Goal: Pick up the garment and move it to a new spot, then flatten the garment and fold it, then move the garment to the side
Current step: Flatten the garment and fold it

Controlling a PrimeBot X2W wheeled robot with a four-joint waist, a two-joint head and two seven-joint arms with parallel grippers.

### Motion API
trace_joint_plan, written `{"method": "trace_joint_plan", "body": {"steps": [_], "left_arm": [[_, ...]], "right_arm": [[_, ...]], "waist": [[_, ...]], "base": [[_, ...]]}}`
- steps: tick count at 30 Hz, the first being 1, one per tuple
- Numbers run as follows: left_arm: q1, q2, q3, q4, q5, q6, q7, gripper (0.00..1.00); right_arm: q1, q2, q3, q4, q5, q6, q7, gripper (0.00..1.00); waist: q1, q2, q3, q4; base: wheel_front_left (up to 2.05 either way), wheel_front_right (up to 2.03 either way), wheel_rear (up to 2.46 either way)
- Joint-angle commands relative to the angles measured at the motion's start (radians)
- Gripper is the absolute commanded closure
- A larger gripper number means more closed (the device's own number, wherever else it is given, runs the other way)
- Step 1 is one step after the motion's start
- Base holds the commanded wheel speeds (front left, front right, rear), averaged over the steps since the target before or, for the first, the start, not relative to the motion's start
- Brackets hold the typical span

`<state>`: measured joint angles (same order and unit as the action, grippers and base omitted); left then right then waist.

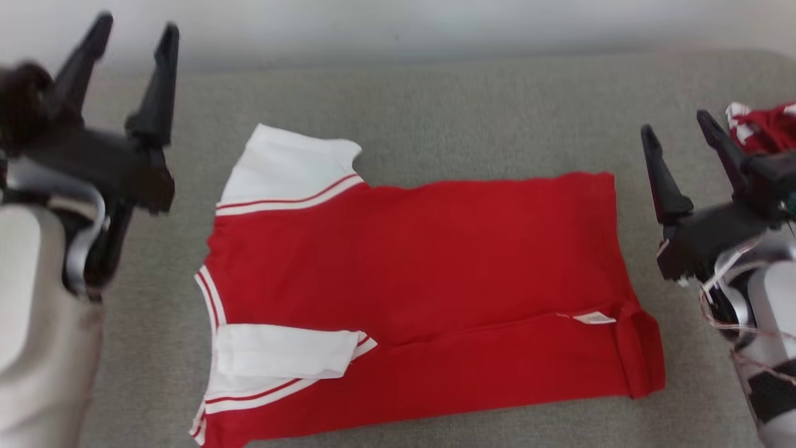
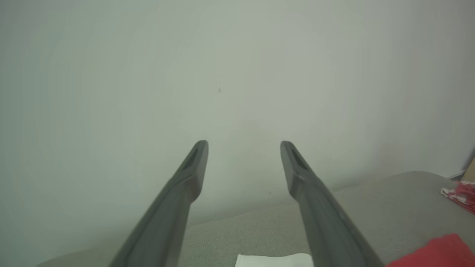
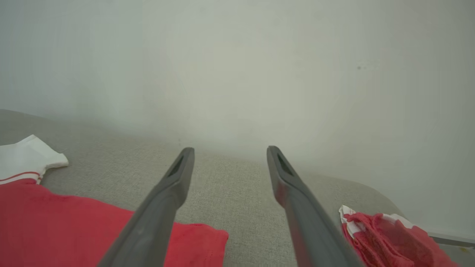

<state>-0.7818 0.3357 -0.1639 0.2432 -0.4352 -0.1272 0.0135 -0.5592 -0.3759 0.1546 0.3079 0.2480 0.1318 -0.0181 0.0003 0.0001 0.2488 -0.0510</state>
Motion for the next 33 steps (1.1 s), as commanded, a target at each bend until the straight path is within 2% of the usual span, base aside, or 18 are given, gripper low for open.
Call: {"method": "trace_joint_plan", "body": {"steps": [1, 9, 17, 28, 33], "left_arm": [[-0.034, 0.008, -0.016, 0.022, -0.013, -0.003, 0.013, 0.0], [-0.232, 0.075, -0.159, 0.253, -0.115, -0.002, 0.112, 0.0], [-0.324, 0.099, -0.256, 0.467, -0.198, -0.002, 0.148, 0.0], [-0.387, 0.127, -0.358, 0.63, -0.205, -0.002, 0.14, 0.0], [-0.402, 0.114, -0.375, 0.683, -0.239, -0.002, 0.14, 0.0]], "right_arm": [[-0.025, -0.008, 0.017, 0.021, 0.011, -0.003, 0.003, 0.0], [-0.184, 0.011, 0.151, 0.19, 0.101, -0.003, 0.039, 0.0], [-0.275, 0.048, 0.268, 0.292, 0.2, -0.003, 0.065, 0.0], [-0.365, 0.082, 0.359, 0.369, 0.265, -0.003, 0.026, 0.0], [-0.393, 0.088, 0.394, 0.4, 0.29, -0.003, 0.005, 0.0]], "waist": [[-0.0003, -0.0001, 0.126, -0.061], [-0.0003, -0.0001, 0.208, -0.125], [-0.0003, -0.0001, 0.244, -0.159], [-0.0003, -0.0001, 0.275, -0.169], [-0.0003, -0.0001, 0.278, -0.164]], "base": [[0.0, 0.0, 0.0], [0.0, 0.0, 0.0], [0.0, 0.0, 0.0], [0.0, 0.0, 0.0], [0.0, 0.0, 0.0]]}}
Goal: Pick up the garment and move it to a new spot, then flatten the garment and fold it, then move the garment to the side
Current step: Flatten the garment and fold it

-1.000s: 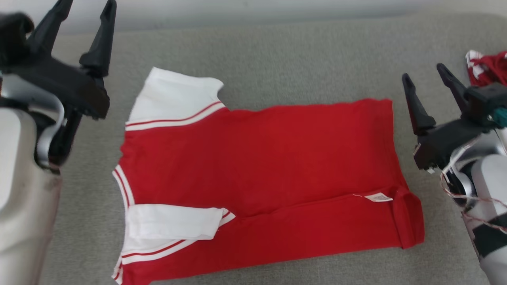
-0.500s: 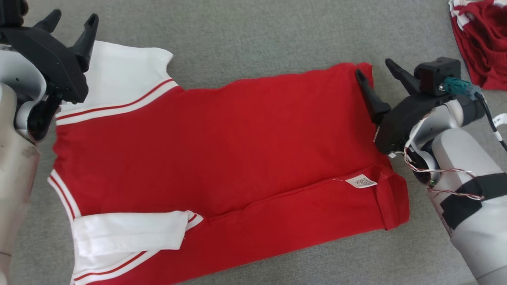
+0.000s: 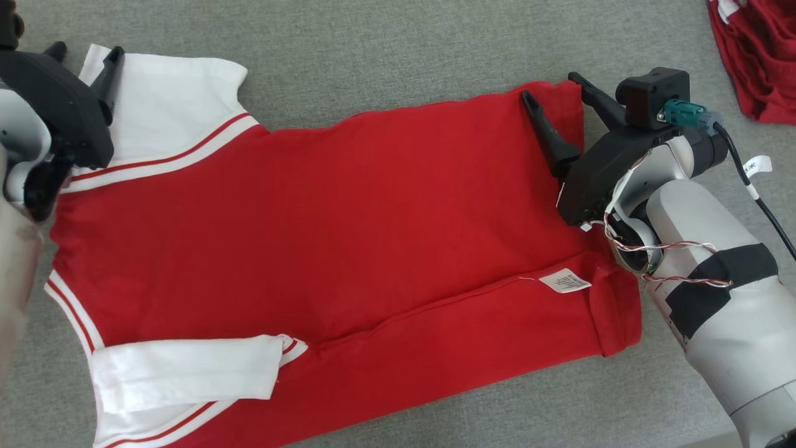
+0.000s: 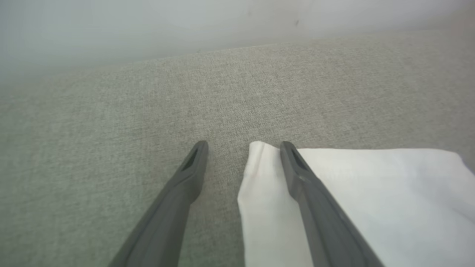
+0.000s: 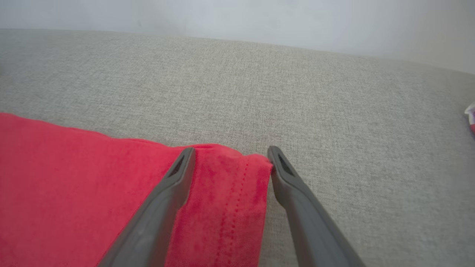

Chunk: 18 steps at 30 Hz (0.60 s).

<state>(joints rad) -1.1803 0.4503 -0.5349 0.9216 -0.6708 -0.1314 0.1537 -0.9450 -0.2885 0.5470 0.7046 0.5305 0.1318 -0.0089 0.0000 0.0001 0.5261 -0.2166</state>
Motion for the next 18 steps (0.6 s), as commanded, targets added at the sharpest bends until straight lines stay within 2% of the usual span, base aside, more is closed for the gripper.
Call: {"method": "trace_joint_plan", "body": {"steps": [1, 3, 4, 5, 6, 7, 8, 18], "left_arm": [[-0.005, -0.007, -0.011, 0.009, -0.013, 0.002, 0.005, 0.0], [0.002, -0.023, -0.027, 0.021, -0.042, 0.002, 0.042, 0.0], [0.008, -0.031, -0.035, 0.026, -0.055, 0.002, 0.064, 0.0], [0.011, -0.037, -0.046, 0.025, -0.064, 0.002, 0.08, 0.09], [0.011, -0.042, -0.048, 0.021, -0.081, 0.002, 0.086, 0.42], [0.008, -0.043, -0.046, 0.017, -0.095, 0.002, 0.08, 0.73], [-0.004, -0.045, -0.051, 0.007, -0.106, 0.002, 0.059, 1.0], [0.007, -0.043, -0.072, -0.076, -0.177, 0.002, -0.117, 1.0]], "right_arm": [[-0.011, 0.0, 0.009, 0.01, 0.012, -0.003, -0.009, 0.0], [-0.02, -0.004, 0.022, 0.023, 0.02, -0.003, -0.009, 0.0], [-0.024, -0.005, 0.028, 0.031, 0.027, -0.003, -0.005, 0.16], [-0.029, -0.005, 0.035, 0.039, 0.033, -0.003, -0.003, 0.59], [-0.035, -0.005, 0.04, 0.044, 0.037, -0.003, -0.003, 0.71], [-0.041, -0.004, 0.044, 0.049, 0.043, -0.003, -0.006, 0.92], [-0.047, -0.008, 0.05, 0.059, 0.052, -0.003, -0.013, 1.0], [-0.038, -0.038, 0.068, 0.106, 0.077, -0.003, -0.098, 1.0]], "waist": [[0.0, -0.0001, 0.001, 0.004], [0.0, -0.0001, 0.002, 0.009], [0.0, -0.0001, 0.003, 0.012], [0.0, -0.0001, 0.004, 0.014], [0.0, -0.0001, 0.006, 0.017], [0.0, -0.0001, 0.007, 0.02], [0.0, -0.0001, 0.008, 0.029], [0.0, -0.0001, -0.063, 0.087]], "base": [[0.0, 0.0, 0.0], [0.0, 0.0, 0.0], [0.0, 0.0, 0.0], [0.0, 0.0, 0.0], [0.0, 0.0, 0.0], [0.0, 0.0, 0.0], [0.0, 0.0, 0.0], [0.0, 0.0, 0.0]]}}
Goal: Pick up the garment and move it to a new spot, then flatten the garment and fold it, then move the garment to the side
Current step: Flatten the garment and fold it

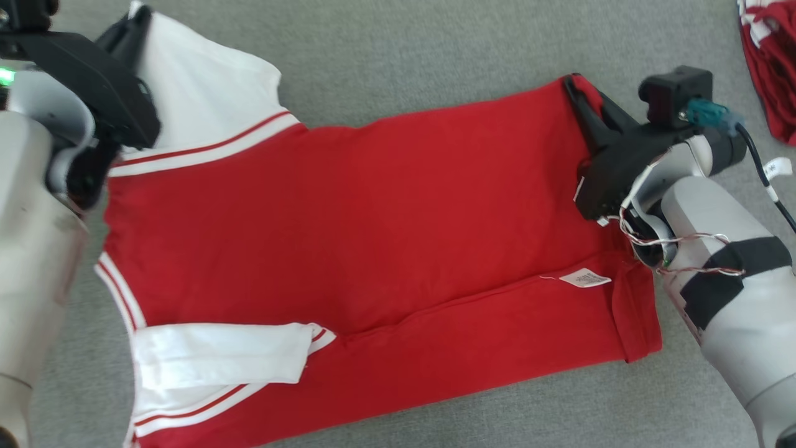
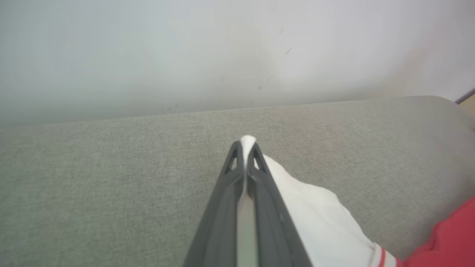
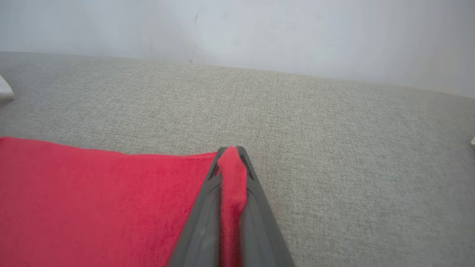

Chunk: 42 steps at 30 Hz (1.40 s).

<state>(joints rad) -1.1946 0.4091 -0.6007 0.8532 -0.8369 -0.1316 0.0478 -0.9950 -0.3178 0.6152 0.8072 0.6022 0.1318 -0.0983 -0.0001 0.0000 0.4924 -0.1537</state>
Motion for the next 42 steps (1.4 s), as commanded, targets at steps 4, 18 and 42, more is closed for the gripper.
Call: {"method": "trace_joint_plan", "body": {"steps": [4, 18, 42], "left_arm": [[0.074, -0.003, -0.029, -0.106, -0.069, 0.003, -0.066, 1.0], [0.323, 0.07, -0.029, -0.434, -0.171, 0.014, -0.204, 1.0], [0.989, -0.008, 0.12, -0.831, -0.134, 0.171, -0.313, 0.0]], "right_arm": [[0.048, -0.03, 0.004, 0.014, 0.018, -0.003, -0.054, 1.0], [0.17, -0.083, -0.033, 0.01, 0.009, -0.003, -0.159, 1.0], [0.663, -0.061, -0.399, -0.376, -0.149, -0.003, -0.168, 0.0]], "waist": [[0.0001, 0.0, -0.068, 0.056], [0.0001, 0.0, -0.147, 0.131], [0.0001, 0.0, -0.275, 0.196]], "base": [[0.0, 0.0, 0.0], [0.0, 0.0, 0.0], [0.0, 0.0, 0.0]]}}
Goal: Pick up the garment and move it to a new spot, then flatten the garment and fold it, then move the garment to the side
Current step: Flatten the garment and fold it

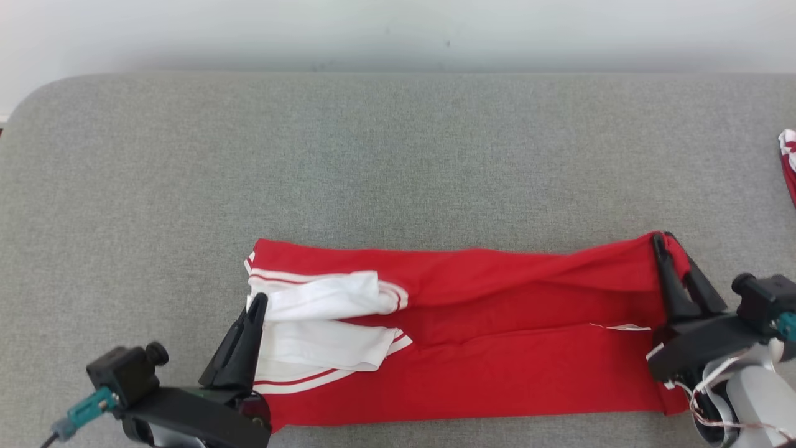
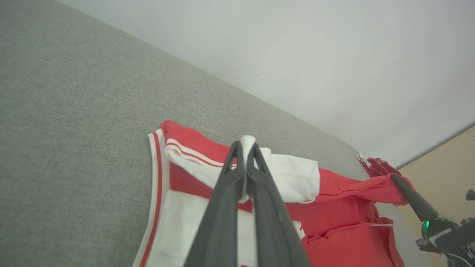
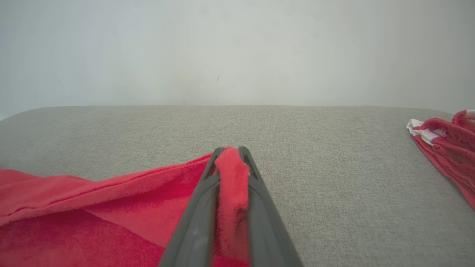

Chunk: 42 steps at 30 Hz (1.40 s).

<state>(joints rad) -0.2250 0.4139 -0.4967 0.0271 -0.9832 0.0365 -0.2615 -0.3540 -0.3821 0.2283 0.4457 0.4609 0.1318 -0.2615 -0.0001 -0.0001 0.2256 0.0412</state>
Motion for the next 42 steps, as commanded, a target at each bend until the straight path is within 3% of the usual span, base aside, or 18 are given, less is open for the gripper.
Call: {"method": "trace_joint_plan", "body": {"steps": [1, 8, 13, 14, 22, 32, 33, 34, 35, 42], "left_arm": [[0.036, -0.026, 0.025, -0.007, 0.021, 0.002, -0.004, 0.0], [0.103, -0.095, 0.159, -0.021, 0.12, -0.011, -0.003, 0.0], [0.138, -0.161, 0.329, -0.061, 0.317, -0.01, -0.003, 0.0], [0.138, -0.161, 0.329, -0.061, 0.317, -0.01, -0.003, 0.0], [0.181, -0.285, 0.536, -0.068, 0.615, -0.073, -0.002, 0.0], [0.212, -0.355, 0.614, 0.004, 0.739, -0.134, -0.002, 0.0], [0.213, -0.356, 0.617, 0.008, 0.745, -0.138, -0.002, 0.0], [0.214, -0.358, 0.621, 0.011, 0.75, -0.14, -0.002, 0.0], [0.214, -0.36, 0.623, 0.012, 0.757, -0.142, -0.002, 0.0], [0.224, -0.363, 0.645, 0.014, 0.79, -0.149, -0.002, 0.0]], "right_arm": [[0.037, 0.007, -0.02, -0.032, -0.007, -0.003, -0.005, 0.0], [0.114, 0.016, -0.063, -0.131, 0.01, -0.003, -0.005, 0.0], [0.129, 0.008, -0.084, -0.11, 0.01, -0.003, 0.019, 0.0], [0.129, 0.008, -0.084, -0.11, 0.01, -0.003, 0.019, 0.0], [0.11, 0.043, -0.112, 0.025, 0.031, -0.003, 0.059, 0.0], [0.113, 0.09, -0.067, 0.201, 0.059, -0.003, 0.068, 0.0], [0.113, 0.095, -0.057, 0.213, 0.066, -0.003, 0.072, 0.18], [0.112, 0.101, -0.048, 0.222, 0.075, -0.003, 0.074, 0.9], [0.109, 0.103, -0.038, 0.229, 0.082, -0.003, 0.074, 1.0], [0.071, 0.056, -0.038, 0.261, 0.125, -0.003, 0.039, 1.0]], "waist": [[0.0001, 0.0001, -0.012, 0.0], [0.0001, 0.0001, -0.04, -0.01], [0.0001, 0.0001, -0.049, -0.01], [0.0001, 0.0001, -0.049, -0.01], [0.0001, 0.0001, -0.04, 0.015], [0.0001, 0.0001, -0.046, 0.025], [0.0001, 0.0001, -0.047, 0.026], [0.0001, 0.0001, -0.05, 0.025], [0.0001, 0.0001, -0.051, 0.024], [0.0001, 0.0001, -0.078, 0.012]], "base": [[0.0, 0.0, 0.0], [0.0, 0.0, 0.0], [0.0, 0.0, 0.0], [0.0, 0.0, 0.0], [0.0, 0.0, 0.0], [0.0, 0.0, 0.0], [0.0, 0.0, 0.0], [0.0, 0.0, 0.0], [0.0, 0.0, 0.0], [0.0, 0.0, 0.0]]}}
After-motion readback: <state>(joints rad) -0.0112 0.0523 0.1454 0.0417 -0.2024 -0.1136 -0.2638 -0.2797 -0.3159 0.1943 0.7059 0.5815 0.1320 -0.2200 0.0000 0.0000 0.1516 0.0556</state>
